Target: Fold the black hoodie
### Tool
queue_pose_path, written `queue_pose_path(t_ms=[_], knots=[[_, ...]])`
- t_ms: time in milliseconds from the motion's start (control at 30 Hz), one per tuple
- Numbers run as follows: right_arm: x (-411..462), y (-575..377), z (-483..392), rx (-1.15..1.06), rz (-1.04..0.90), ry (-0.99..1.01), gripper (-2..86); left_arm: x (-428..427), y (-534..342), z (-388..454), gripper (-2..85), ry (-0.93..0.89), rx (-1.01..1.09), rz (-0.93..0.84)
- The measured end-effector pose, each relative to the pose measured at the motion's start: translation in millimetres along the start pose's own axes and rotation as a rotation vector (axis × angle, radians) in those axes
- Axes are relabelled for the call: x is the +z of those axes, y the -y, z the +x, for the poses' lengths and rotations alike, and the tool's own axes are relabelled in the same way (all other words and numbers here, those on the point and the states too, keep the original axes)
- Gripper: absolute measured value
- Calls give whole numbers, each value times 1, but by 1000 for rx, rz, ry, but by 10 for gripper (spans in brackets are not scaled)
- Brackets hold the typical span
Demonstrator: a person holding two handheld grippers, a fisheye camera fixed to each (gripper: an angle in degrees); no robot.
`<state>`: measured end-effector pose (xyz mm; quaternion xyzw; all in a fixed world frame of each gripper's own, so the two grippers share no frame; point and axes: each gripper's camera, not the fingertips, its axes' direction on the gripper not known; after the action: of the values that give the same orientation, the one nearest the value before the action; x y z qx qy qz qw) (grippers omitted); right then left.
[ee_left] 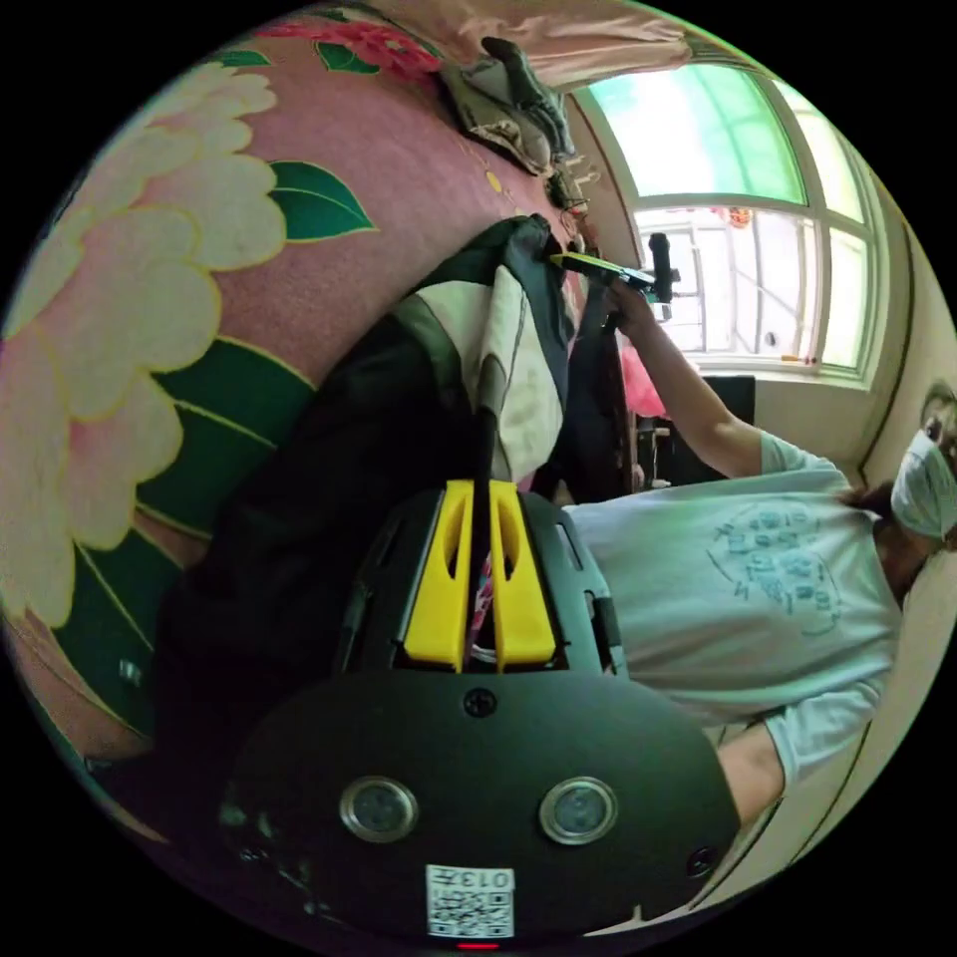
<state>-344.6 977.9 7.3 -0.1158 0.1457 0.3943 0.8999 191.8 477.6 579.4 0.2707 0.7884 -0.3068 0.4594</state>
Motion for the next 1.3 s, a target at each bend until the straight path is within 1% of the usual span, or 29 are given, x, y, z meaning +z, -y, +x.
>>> queue_pose_path(t_ms=[33, 100, 133, 167, 200, 233, 267, 300, 333, 367, 400, 467, 500, 533, 567, 667, 700, 733, 833, 867, 933, 1000, 1033, 1067, 1100, 1167, 1233, 1267, 1300], knots=[[-15, 0, 2, 0, 9, 17, 99, -9, -16, 7, 28, 6, 7, 20], [-45, -11, 0, 21, 88, -52, 93, -27, -46, 27, 32, 150, 30, 111], [-67, -22, -7, 22, 171, -90, 83, -37, -65, 49, 33, 271, 64, 210], [-87, -34, -21, -16, 284, -76, 70, -40, -80, 76, 35, 392, 133, 315], [-95, -39, -31, -50, 344, -63, 64, -37, -85, 91, 38, 461, 176, 363], [-103, -47, -56, -134, 437, -70, 52, -23, -90, 118, 43, 600, 247, 444], [-101, -49, -82, -195, 483, -125, 50, 0, -86, 139, 45, 726, 306, 480], [-97, -49, -94, -212, 499, -154, 49, 13, -81, 146, 45, 781, 325, 471], [-87, -45, -115, -229, 530, -191, 37, 40, -67, 151, 36, 866, 334, 407], [-73, -35, -130, -248, 515, -188, 26, 65, -52, 147, 27, 922, 310, 328], [-65, -28, -135, -261, 484, -180, 20, 77, -45, 141, 22, 935, 290, 285], [-25, 2, -146, -300, 295, -187, 7, 115, -26, 110, 8, 940, 203, 108], [-11, 9, -146, -305, 226, -213, 6, 119, -25, 102, 6, 921, 185, 105], [12, 17, -146, -358, 127, -196, 4, 118, -29, 94, 3, 900, 154, 166], [14, 18, -145, -374, 205, -179, 2, 113, -32, 87, 1, 852, 108, 192], [10, 42, -153, -438, 115, -183, -1, 97, -43, 79, -2, 700, -34, 210], [7, 46, -153, -431, 102, -172, -1, 94, -47, 81, -3, 703, -56, 209], [-4, 52, -150, -401, 102, -144, -1, 88, -59, 93, -3, 766, -79, 217], [-56, 45, -146, -350, 296, -109, -2, 77, -106, 134, -3, 998, -72, 332], [-74, 40, -151, -365, 362, -62, -2, 78, -125, 144, -2, 1089, -83, 368], [-93, 34, -167, -414, 432, 35, -2, 84, -148, 144, -1, 1181, -137, 385], [-97, 32, -194, -492, 441, 87, -2, 95, -156, 130, 0, 1192, -176, 320], [-94, 33, -215, -565, 427, 108, -2, 102, -158, 116, -1, 1186, -204, 248], [-87, 34, -236, -646, 417, 92, -2, 109, -158, 99, -1, 1168, -247, 176], [-82, 36, -245, -677, 404, 71, -2, 112, -159, 91, -2, 1150, -262, 155], [-45, 51, -268, -731, 272, 19, -1, 110, -169, 78, -2, 1137, -302, 215], [-11, 60, -271, -773, 186, 32, -1, 104, -179, 73, -2, 1119, -320, 250], [-8, 61, -267, -762, 272, 52, -1, 99, -188, 69, -2, 1093, -332, 260], [-7, 63, -268, -770, 271, 46, -1, 96, -194, 68, -2, 1078, -332, 264]])
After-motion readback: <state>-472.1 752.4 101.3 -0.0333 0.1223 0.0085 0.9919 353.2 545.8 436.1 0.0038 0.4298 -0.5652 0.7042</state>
